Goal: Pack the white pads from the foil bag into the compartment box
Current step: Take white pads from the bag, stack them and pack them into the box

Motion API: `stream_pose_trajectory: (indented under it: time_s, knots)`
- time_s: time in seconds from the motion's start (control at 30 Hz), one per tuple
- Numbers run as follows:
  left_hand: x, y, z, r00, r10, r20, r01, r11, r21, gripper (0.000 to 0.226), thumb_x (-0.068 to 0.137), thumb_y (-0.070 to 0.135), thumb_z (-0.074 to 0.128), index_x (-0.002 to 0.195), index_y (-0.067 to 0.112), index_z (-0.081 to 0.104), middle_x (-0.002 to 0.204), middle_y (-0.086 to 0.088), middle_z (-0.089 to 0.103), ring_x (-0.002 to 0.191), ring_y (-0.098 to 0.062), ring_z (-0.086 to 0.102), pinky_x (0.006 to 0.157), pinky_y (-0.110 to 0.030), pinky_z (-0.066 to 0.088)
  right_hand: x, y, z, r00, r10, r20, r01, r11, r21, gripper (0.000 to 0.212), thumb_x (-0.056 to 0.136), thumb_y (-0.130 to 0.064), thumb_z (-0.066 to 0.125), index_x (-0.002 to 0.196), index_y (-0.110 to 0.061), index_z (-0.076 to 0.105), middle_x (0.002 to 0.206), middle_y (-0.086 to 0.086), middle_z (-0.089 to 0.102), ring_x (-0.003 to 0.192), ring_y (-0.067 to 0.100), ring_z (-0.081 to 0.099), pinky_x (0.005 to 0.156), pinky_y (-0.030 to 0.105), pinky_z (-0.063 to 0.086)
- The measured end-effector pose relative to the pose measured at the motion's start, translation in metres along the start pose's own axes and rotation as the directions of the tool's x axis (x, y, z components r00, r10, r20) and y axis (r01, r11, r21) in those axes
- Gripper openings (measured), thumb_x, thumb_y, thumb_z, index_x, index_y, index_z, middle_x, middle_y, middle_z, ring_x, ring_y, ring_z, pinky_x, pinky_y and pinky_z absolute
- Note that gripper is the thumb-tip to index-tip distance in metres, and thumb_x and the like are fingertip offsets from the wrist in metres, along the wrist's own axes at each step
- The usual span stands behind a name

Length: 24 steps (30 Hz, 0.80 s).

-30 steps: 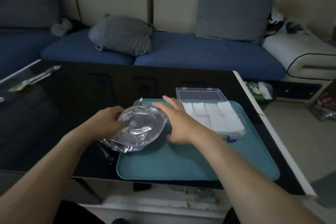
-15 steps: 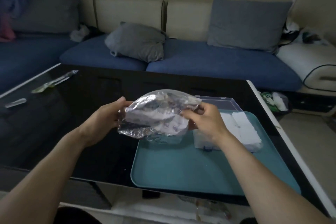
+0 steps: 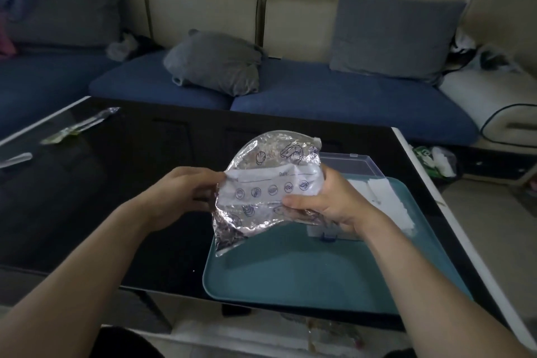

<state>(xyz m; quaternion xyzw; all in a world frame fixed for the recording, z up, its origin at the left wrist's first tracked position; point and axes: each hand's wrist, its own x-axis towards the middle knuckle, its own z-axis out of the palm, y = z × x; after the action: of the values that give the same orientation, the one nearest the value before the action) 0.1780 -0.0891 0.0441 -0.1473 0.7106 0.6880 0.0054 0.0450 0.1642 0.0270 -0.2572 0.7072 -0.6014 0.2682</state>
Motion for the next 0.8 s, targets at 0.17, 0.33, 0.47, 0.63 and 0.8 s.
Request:
stream_pose_trajectory:
  time_s: [0.17, 0.33, 0.47, 0.63, 0.8]
  knots:
    - [0.001, 0.001, 0.0, 0.982, -0.047, 0.186, 0.059, 0.996, -0.06, 0.041, 0.064, 0.036, 0.073, 0.093, 0.007, 0.075, 0.093, -0.011, 0.071, 0.085, -0.022, 0.067, 0.083, -0.036, 0.052, -0.009, -0.004, -0.01, 0.998, 0.007, 0.062, -0.001, 0.995, -0.095, 0.058, 0.065, 0.001, 0.089, 0.115, -0.014, 0.063, 0.108, 0.003, 0.077, 0.103, 0.02, 0.073, 0.093, 0.042, 0.058]
    - [0.003, 0.0, 0.003, 0.996, -0.06, 0.06, 0.062, 0.997, -0.037, 0.012, 0.084, 0.014, 0.063, 0.081, 0.007, 0.073, 0.081, -0.012, 0.069, 0.073, -0.02, 0.066, 0.072, -0.032, 0.055, -0.016, -0.004, -0.026, 0.993, 0.045, 0.113, -0.032, 0.993, -0.11, 0.073, 0.057, -0.005, 0.091, 0.122, -0.007, 0.059, 0.112, 0.008, 0.075, 0.105, 0.025, 0.072, 0.092, 0.045, 0.058]
    - [0.007, 0.0, 0.002, 0.967, 0.053, -0.248, -0.044, 0.998, 0.04, 0.015, 0.098, 0.01, 0.056, 0.089, 0.002, 0.064, 0.073, -0.011, 0.066, 0.059, -0.015, 0.062, 0.056, -0.024, 0.054, -0.02, -0.006, -0.035, 0.984, 0.084, 0.155, -0.062, 0.988, -0.141, 0.067, 0.061, -0.009, 0.09, 0.121, -0.005, 0.062, 0.113, 0.011, 0.075, 0.106, 0.027, 0.072, 0.092, 0.041, 0.058]
    - [0.016, 0.006, 0.026, 0.962, -0.055, -0.268, -0.038, 0.943, -0.33, 0.039, 0.095, 0.036, 0.062, 0.103, -0.002, 0.067, 0.082, -0.011, 0.063, 0.066, -0.02, 0.057, 0.058, -0.029, 0.047, -0.016, -0.008, -0.013, 0.995, 0.037, -0.092, -0.048, 0.991, -0.127, 0.055, 0.063, -0.022, 0.09, 0.111, -0.009, 0.067, 0.099, 0.003, 0.078, 0.091, 0.021, 0.075, 0.082, 0.036, 0.061]
    - [0.011, -0.002, 0.044, 0.922, 0.046, -0.386, 0.005, 0.992, 0.129, 0.024, 0.094, 0.012, 0.064, 0.074, -0.002, 0.062, 0.057, -0.01, 0.062, 0.042, -0.012, 0.057, 0.048, -0.025, 0.048, -0.017, -0.01, -0.006, 0.978, 0.108, -0.18, -0.094, 0.992, 0.085, 0.036, 0.085, -0.019, 0.08, 0.117, -0.009, 0.066, 0.104, 0.007, 0.077, 0.084, 0.021, 0.076, 0.074, 0.036, 0.063]
